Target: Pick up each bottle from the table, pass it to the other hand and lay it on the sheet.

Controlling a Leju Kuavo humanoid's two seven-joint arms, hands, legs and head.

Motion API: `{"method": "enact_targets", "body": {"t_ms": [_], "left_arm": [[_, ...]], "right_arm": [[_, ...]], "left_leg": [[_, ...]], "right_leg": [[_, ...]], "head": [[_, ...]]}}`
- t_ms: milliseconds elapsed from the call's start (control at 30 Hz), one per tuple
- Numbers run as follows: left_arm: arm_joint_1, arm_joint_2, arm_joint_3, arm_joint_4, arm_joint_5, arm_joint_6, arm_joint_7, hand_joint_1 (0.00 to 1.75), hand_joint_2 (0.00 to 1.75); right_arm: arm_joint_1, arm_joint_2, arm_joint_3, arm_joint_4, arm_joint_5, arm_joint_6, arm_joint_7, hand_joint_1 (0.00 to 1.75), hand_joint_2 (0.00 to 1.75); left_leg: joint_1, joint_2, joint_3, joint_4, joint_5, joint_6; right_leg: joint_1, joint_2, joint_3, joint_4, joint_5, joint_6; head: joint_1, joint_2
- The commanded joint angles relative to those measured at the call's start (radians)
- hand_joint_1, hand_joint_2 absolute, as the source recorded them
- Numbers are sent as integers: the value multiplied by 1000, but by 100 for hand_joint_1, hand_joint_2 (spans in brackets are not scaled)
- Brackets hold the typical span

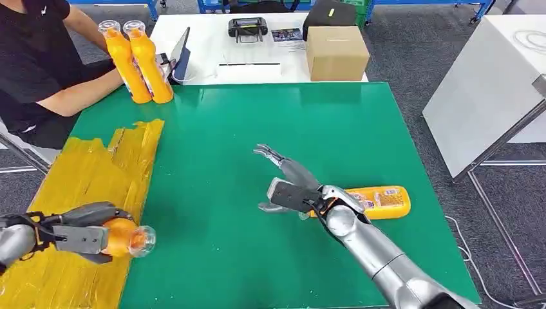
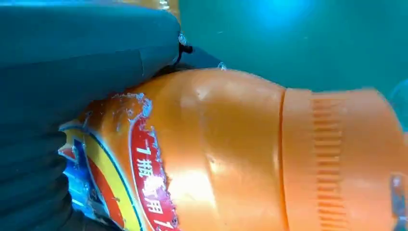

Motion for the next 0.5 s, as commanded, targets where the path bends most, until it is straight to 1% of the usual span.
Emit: {"method": "enact_targets", "body": {"t_ms": [33, 100, 200, 233, 267, 300, 333, 367, 433, 467, 500], "left_arm": [[-139, -340, -184, 563, -58, 111, -34, 175, 175], [-139, -378, -191, 686, -73, 147, -71, 175, 175], [-130, -362, -196, 734, -74, 122, -96, 175, 175], [-128, -358, -197, 738, -76, 119, -99, 175, 175], [-126, -356, -195, 739, -74, 115, -102, 175, 175], [-128, -355, -196, 741, -76, 106, -97, 175, 175], [-133, -358, -202, 740, -92, 123, -81, 161, 175], [-137, -363, -209, 744, -110, 140, -60, 0, 0], [-146, -366, -210, 741, -110, 118, -55, 0, 0], [-147, -363, -209, 741, -109, 119, -56, 0, 0], [-141, -362, -202, 739, -108, 128, -52, 0, 0]], "right_arm": [[-108, 35, 97, 96, -10, 32, 2, 0, 175], [-118, 40, 112, 97, -15, 34, 6, 0, 175], [-125, 47, 122, 102, -18, 35, 6, 0, 175], [-125, 48, 123, 104, -19, 35, 5, 0, 175], [-126, 48, 124, 105, -20, 35, 4, 0, 175], [-128, 50, 125, 108, -23, 36, 3, 0, 175], [-129, 51, 126, 111, -23, 35, 2, 0, 175], [-128, 53, 125, 111, -24, 32, 3, 0, 175], [-126, 53, 128, 111, -25, 33, 3, 0, 175], [-125, 52, 129, 112, -25, 33, 3, 0, 175], [-124, 51, 129, 112, -25, 32, 3, 0, 175]], "left_leg": [[-2, -4, 3, -4, 3, 0], [-3, -4, 7, -5, 4, 1], [-3, -9, 9, -4, 5, 0], [-4, -10, 14, -3, 3, 0], [-3, -8, 12, -5, 6, 0], [-4, -10, 15, -4, 4, 0], [-3, -9, 11, -6, 8, -1], [-4, -11, 12, -6, 7, -1], [-5, -12, 17, -3, 1, -1], [-3, -8, 11, -4, 5, -2], [-3, -7, 16, -2, 2, -2]], "right_leg": [[-2, -3, 4, -3, 1, 0], [-4, -4, 7, -3, 2, -1], [-4, -9, 9, -1, 1, -1], [-5, -9, 9, 0, 0, -1], [-4, -7, 5, -2, 4, -2], [-5, -9, 6, 0, -1, -1], [-4, -7, 1, -1, 4, -2], [-5, -8, 2, 1, 2, -2], [-5, -9, 7, 6, -2, -3], [-4, -5, -1, 5, 3, -5], [-4, -5, 4, 7, 1, -6]], "head": [[0, 0], [-1, 0], [-1, 0], [-2, 0], [-1, 0], [-1, 0], [-1, 0], [-1, 0], [-1, 0], [-1, 0], [-1, 0]]}}
